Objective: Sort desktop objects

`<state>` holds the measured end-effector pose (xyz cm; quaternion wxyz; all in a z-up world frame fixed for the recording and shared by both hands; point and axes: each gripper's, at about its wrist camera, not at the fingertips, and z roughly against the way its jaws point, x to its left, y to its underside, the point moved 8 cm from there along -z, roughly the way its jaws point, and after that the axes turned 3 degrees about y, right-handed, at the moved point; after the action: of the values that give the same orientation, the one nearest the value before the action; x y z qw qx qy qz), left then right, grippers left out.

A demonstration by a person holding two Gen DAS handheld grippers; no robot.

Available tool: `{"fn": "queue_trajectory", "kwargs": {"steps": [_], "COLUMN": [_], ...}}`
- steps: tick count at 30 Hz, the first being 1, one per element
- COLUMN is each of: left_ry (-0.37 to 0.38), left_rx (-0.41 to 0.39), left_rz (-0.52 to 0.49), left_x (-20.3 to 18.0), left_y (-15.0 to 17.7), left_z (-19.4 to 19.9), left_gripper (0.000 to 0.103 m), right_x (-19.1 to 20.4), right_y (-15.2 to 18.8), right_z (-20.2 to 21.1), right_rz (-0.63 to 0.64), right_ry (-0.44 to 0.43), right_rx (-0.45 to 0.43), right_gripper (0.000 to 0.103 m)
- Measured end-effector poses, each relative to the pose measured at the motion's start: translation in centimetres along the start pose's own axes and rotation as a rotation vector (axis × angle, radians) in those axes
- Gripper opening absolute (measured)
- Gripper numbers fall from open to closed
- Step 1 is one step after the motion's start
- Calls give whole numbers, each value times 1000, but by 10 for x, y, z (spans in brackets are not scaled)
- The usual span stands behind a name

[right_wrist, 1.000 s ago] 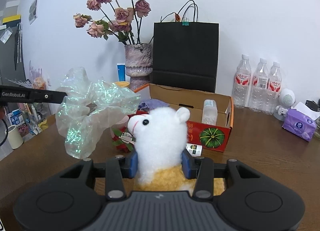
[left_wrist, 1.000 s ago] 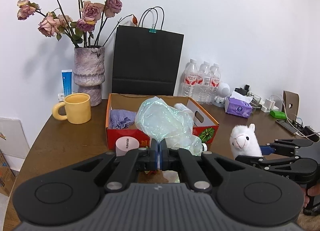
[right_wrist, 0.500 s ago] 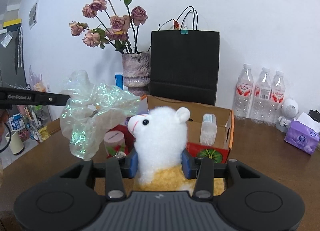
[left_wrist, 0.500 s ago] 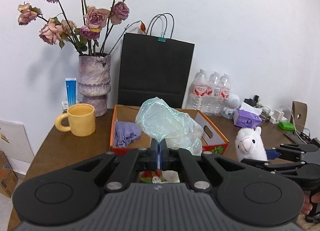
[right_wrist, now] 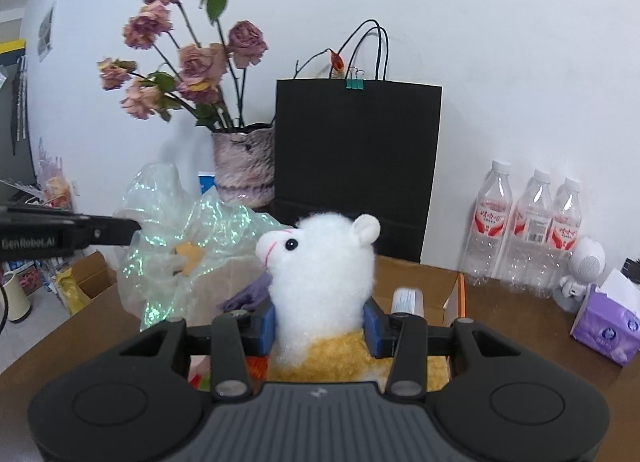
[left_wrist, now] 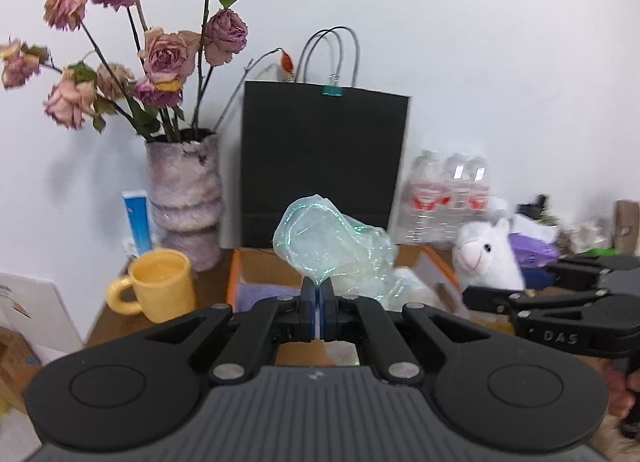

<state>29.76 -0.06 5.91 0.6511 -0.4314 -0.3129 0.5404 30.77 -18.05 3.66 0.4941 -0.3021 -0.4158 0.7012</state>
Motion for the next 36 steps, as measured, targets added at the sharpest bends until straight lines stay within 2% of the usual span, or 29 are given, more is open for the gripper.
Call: {"fn": "queue_trajectory", "kwargs": {"steps": [9,13,19,27,36], "left_ry": [-51,-94,-115,-154,-172], "left_rx": [66,110,143,207,257], "left_rz": [22,5,-21,-38,-23], "left_x": [14,19,19,29,35], "left_y": [-17,-18,-6,13,24], "left_z": [-75,-114,-157,-201,-220], "left_gripper": [2,2,2,3,4], "right_x": [-5,-5,-7,-5,-8], "right_y": [-18,-20,-9,4,23], "right_z": [-83,-126,-182,-218,-237], "right_rz": [-13,-4,-34,-11,-24], "right_ry": [30,50,80,119,115], "right_rx": [111,165,219,268,308], "right_gripper": [41,41,41,41,42]}}
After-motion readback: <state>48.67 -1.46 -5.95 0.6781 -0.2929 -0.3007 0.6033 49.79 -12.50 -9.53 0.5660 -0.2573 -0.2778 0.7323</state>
